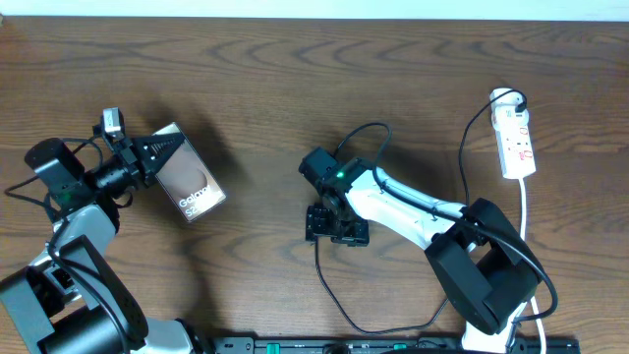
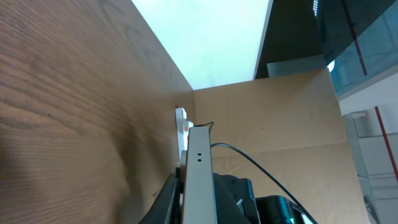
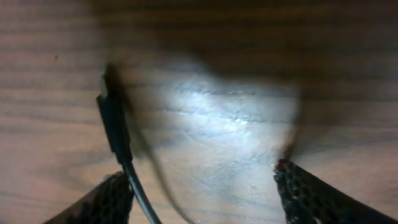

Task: Plug charger to phone and switch on socket
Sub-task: 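Lower the right gripper onto the black cable's USB-C plug and close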

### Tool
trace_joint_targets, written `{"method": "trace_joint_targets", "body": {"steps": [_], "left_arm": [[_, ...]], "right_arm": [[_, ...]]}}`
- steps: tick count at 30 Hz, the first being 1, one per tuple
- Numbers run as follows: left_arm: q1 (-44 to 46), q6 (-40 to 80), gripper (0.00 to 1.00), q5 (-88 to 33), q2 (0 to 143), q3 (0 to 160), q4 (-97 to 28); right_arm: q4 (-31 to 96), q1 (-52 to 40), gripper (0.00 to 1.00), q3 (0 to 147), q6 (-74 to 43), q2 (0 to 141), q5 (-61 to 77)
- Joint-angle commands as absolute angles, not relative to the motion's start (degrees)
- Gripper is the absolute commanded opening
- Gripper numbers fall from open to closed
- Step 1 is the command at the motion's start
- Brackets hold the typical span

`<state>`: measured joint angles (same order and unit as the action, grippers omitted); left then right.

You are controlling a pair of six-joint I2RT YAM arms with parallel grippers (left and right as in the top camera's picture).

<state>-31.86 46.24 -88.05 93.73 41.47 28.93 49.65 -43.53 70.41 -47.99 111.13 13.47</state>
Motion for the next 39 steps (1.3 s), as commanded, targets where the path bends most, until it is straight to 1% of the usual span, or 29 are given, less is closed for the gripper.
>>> {"method": "trace_joint_targets", "body": {"steps": [1,7,13,22,26,30,33,36,39], "left_arm": [[-32.08,45.63,0.08,-89.91,92.71,41.47,29.32],[-32.08,45.63,0.08,-89.93,92.71,41.47,29.30],[-32.08,45.63,0.08,-89.95,92.71,41.47,29.30],[-32.08,45.63,0.07,-89.95,92.71,41.47,29.30],[-32.08,45.63,0.07,-89.97,92.71,41.47,29.30],[-32.08,45.60,0.07,-90.00,92.71,41.47,29.30],[-32.08,45.60,0.07,-90.00,92.71,41.47,29.30],[-32.08,45.60,0.08,-90.00,92.71,41.47,29.30],[-32.08,45.63,0.07,-90.00,92.71,41.47,29.30]], "right_arm": [[49.58,-43.77,0.71,71.42,-49.34,111.66,9.96],[50.48,-43.77,0.68,71.42,-49.93,111.66,7.97],[52.53,-43.75,0.64,71.42,-52.99,111.66,5.23],[52.69,-43.77,0.62,71.42,-63.59,111.66,3.77],[55.09,-43.59,0.61,71.42,-68.47,111.66,3.38],[53.65,-43.51,0.64,71.42,-67.29,111.66,3.33],[51.31,-43.57,0.74,71.42,-66.15,111.66,3.33],[49.52,-43.42,0.79,71.42,-66.15,111.66,3.33],[48.60,-42.85,0.79,71.42,-66.13,111.66,3.33]]}}
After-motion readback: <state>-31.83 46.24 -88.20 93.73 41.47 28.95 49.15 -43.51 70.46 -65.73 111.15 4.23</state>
